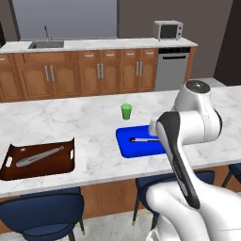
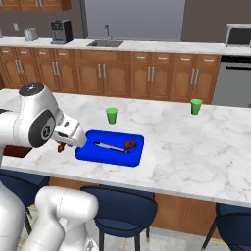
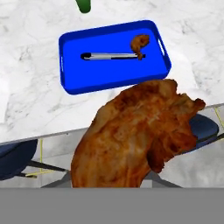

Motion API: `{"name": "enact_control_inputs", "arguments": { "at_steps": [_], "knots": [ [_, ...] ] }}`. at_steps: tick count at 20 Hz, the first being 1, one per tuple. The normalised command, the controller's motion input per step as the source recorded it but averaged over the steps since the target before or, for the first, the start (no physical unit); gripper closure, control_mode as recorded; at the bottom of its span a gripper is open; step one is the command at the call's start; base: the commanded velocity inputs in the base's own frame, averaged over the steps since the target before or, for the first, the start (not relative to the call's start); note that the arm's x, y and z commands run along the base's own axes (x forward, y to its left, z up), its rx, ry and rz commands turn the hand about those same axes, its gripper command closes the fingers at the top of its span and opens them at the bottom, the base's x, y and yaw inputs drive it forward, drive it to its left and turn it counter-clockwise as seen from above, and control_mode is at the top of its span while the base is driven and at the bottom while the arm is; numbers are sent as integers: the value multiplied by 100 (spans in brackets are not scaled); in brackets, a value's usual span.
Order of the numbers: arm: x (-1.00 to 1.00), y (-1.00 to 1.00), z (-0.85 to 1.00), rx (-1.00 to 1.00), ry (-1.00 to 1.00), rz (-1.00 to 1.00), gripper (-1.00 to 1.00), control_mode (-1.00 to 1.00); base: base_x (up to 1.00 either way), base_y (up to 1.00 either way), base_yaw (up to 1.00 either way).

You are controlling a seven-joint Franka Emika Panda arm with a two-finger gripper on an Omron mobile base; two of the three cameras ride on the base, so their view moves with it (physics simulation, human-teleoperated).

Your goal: Gather the lime and onion from the fridge and place them on a tray on the dining counter. Then gather the chicken drumsticks from the fridge and place them on the other tray.

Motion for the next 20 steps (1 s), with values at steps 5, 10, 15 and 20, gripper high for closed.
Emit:
{"name": "enact_control_inputs", "arguments": {
  "at_steps": [5, 10, 15, 20],
  "knots": [
    [45, 0, -46, 0, 0, 0, 100, -100, 0, 0, 0],
    [48, 0, -37, 0, 0, 0, 100, -100, 0, 0, 0],
    [47, 0, -33, 0, 0, 0, 100, -100, 0, 0, 0],
    [39, 0, -20, 0, 0, 0, 100, -100, 0, 0, 0]
  ]
}}
